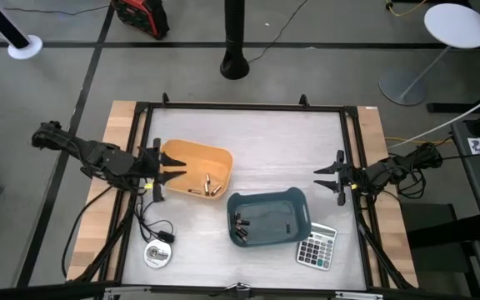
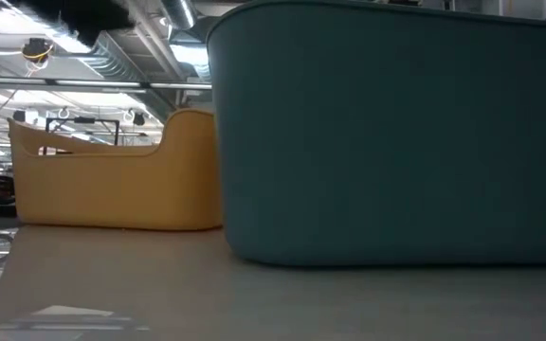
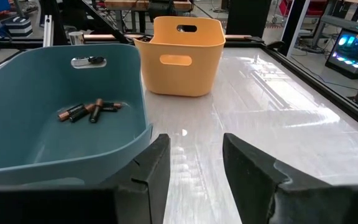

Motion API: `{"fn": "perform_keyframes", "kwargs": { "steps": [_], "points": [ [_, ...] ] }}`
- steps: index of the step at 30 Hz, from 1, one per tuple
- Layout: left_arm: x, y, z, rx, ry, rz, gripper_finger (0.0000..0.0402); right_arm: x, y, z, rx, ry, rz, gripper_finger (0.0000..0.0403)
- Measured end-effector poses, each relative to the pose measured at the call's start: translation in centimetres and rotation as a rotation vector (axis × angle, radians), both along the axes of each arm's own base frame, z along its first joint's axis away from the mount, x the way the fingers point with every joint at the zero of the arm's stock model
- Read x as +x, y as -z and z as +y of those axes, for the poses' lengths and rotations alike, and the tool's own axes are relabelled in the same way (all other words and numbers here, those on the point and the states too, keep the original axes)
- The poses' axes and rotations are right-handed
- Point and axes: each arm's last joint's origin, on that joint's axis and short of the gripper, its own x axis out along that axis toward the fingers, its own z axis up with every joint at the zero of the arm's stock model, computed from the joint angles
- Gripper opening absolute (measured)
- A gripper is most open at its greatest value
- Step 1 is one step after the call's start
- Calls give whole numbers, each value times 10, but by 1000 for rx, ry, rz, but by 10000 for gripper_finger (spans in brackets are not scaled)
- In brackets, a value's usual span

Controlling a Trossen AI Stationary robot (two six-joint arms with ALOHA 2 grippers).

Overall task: Sort batteries
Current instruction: Return to Home Position

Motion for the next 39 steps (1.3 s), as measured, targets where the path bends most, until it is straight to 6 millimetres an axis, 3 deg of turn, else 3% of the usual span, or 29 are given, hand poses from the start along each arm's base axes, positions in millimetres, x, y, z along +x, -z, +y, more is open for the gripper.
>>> {"fn": "perform_keyframes", "kwargs": {
  "steps": [10, 14, 26, 33, 39],
  "points": [
    [-23, 66, 11, 16, -13, -89, 106, 0, 0, 0, 0, -1, 0, 145],
    [-29, 83, 13, 11, -12, -114, 106, 0, 0, 0, 0, 0, 0, 145],
    [-43, 110, 19, 78, 3, -205, 106, 0, 0, 0, 0, 0, 0, 145],
    [-41, 115, 19, 100, -34, -197, 106, 0, 0, 0, 0, 0, 0, 145],
    [-41, 116, 19, 19, -50, -206, 106, 0, 0, 0, 0, 0, 0, 145]
  ]
}}
